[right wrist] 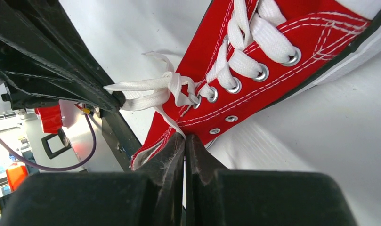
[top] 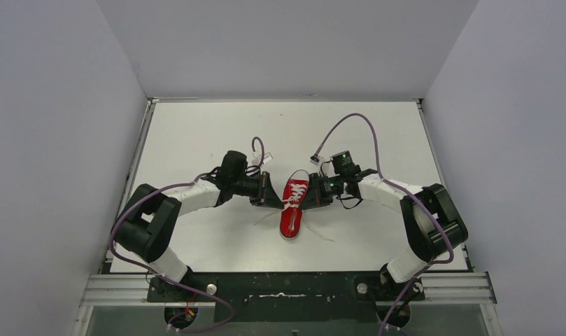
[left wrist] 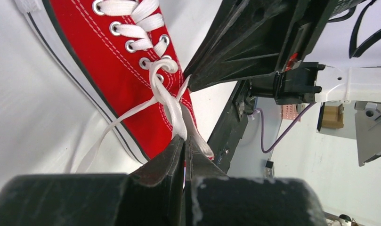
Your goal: Tie the shoes
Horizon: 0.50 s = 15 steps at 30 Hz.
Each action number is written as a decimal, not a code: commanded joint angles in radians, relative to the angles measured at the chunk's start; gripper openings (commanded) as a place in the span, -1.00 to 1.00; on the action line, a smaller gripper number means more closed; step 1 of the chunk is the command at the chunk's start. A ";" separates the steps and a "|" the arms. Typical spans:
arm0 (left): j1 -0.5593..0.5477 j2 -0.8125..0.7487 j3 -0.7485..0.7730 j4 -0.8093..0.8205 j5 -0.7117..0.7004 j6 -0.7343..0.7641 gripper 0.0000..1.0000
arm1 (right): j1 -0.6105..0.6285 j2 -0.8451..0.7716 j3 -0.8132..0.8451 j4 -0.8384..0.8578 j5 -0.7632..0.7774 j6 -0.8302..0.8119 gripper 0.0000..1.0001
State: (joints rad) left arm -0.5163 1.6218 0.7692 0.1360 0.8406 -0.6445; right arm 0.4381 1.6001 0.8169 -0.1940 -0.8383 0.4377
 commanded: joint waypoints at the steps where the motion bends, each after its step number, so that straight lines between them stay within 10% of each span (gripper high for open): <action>1: 0.000 0.011 0.024 -0.064 -0.005 0.060 -1.00 | 0.002 -0.042 0.011 0.057 -0.005 0.028 -1.00; 5: 0.015 0.021 0.082 -0.230 -0.006 0.162 -0.87 | 0.015 -0.043 0.024 0.031 -0.007 0.017 -1.00; 10: 0.051 0.030 0.185 -0.362 -0.002 0.259 -0.07 | 0.023 -0.034 0.033 -0.005 -0.002 -0.009 -1.00; 15: 0.052 0.109 0.311 -0.395 0.039 0.315 0.25 | 0.026 -0.036 0.036 -0.014 -0.003 -0.012 -1.00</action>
State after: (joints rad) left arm -0.4667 1.6772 0.9653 -0.2115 0.8246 -0.4141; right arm 0.4538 1.5967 0.8173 -0.2085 -0.8375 0.4492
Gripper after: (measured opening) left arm 0.597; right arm 0.023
